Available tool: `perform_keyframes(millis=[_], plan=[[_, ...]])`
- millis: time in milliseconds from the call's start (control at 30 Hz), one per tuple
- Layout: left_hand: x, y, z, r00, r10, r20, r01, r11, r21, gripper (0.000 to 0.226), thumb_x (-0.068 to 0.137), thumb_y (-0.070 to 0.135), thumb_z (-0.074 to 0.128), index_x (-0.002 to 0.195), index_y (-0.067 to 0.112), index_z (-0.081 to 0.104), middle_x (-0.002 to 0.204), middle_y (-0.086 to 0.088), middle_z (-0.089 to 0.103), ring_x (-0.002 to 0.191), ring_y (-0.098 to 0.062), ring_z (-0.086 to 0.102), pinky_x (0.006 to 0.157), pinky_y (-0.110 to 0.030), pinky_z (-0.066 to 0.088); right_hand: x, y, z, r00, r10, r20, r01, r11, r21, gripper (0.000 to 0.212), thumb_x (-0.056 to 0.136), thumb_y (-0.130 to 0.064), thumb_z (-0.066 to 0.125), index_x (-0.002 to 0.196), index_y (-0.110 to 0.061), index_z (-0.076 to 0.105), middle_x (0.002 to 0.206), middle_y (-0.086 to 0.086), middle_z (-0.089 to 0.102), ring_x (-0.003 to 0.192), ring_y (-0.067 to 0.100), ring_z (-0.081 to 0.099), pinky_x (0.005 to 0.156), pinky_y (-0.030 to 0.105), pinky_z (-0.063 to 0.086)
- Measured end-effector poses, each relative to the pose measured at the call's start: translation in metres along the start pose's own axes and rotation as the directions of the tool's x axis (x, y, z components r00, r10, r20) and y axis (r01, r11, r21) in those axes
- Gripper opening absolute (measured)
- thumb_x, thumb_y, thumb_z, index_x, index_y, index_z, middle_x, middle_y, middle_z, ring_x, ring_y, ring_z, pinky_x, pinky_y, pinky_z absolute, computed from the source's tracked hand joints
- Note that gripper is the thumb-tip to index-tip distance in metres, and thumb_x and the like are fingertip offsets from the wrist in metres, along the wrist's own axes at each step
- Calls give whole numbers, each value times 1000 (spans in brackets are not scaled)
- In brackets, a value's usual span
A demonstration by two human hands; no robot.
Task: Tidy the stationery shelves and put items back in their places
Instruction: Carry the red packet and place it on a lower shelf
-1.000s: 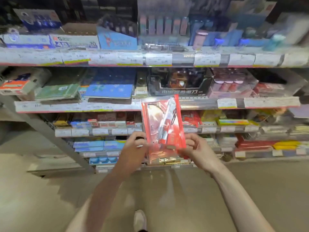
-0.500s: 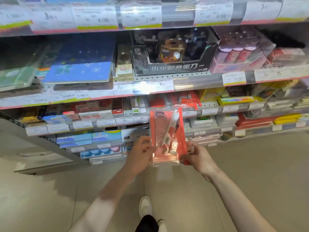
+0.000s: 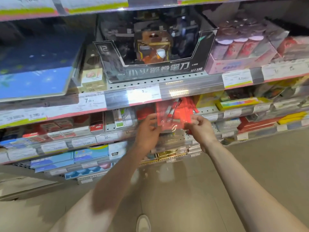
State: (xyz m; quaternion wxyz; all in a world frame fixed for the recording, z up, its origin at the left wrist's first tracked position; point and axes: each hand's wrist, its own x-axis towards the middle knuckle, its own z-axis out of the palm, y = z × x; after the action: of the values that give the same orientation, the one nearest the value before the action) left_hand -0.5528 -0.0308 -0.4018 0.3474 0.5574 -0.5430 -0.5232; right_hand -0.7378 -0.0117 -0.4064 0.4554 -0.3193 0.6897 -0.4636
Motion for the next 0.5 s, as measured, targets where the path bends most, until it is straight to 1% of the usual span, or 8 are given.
perform_keyframes(millis=[100,167,233,300,333,400,467,500], plan=[[12,2,6,996,78,-35,-74,993,91,24,93,31,63,116,31,59,102,8,67,66,6,61,55,-14,48,24,-5,1,996,-81,-26,81,996,-23,24,88,8,56,98,-13,61,74,1,59,67,16,58,59,19,50],[19,3,8,996,85,-29,-80,989,128,34,92,35,63,125,27,62,90,6,69,58,-2,63,51,-20,44,38,-6,3,988,-145,-56,141,987,-72,21,91,3,55,107,-11,59,71,1,57,65,16,56,55,17,48],[28,0,9,996,85,-11,-82,981,176,45,91,35,66,133,23,58,93,12,58,59,-3,64,55,-29,48,48,-4,3,973,-220,-70,209,968,-136,26,93,-3,57,117,-13,56,69,-1,55,64,16,57,60,21,49],[37,-5,11,997,83,12,-83,966,245,48,91,33,66,137,23,54,100,-6,69,39,-2,50,49,-19,43,52,-1,0,965,-254,-67,240,955,-173,29,93,-9,60,120,-19,54,73,-3,61,66,13,61,61,18,49],[42,-8,12,996,87,22,-90,958,271,48,92,33,65,138,25,54,107,-7,72,36,0,42,46,-17,42,53,0,-2,965,-258,-56,242,950,-198,29,93,-11,62,119,-21,56,78,-5,64,68,10,61,59,13,49],[54,-15,14,993,116,26,-118,941,317,47,93,34,64,138,31,52,129,11,60,44,4,40,51,-18,46,57,4,-3,968,-250,-33,230,928,-292,26,92,-14,63,118,-18,62,92,-7,67,74,4,62,61,8,49],[64,-19,17,992,127,23,-126,923,363,47,93,36,63,138,33,50,143,16,47,69,7,53,72,-14,45,66,9,-3,960,-279,-19,246,876,-415,33,91,-20,63,123,-14,65,115,0,66,98,14,64,84,22,53],[68,-21,18,993,118,23,-118,919,376,48,93,35,64,139,34,50,145,16,47,80,6,57,76,-11,44,70,10,-2,955,-296,-1,260,841,-475,37,91,-23,63,127,-13,64,124,1,63,113,19,59,97,31,50]])
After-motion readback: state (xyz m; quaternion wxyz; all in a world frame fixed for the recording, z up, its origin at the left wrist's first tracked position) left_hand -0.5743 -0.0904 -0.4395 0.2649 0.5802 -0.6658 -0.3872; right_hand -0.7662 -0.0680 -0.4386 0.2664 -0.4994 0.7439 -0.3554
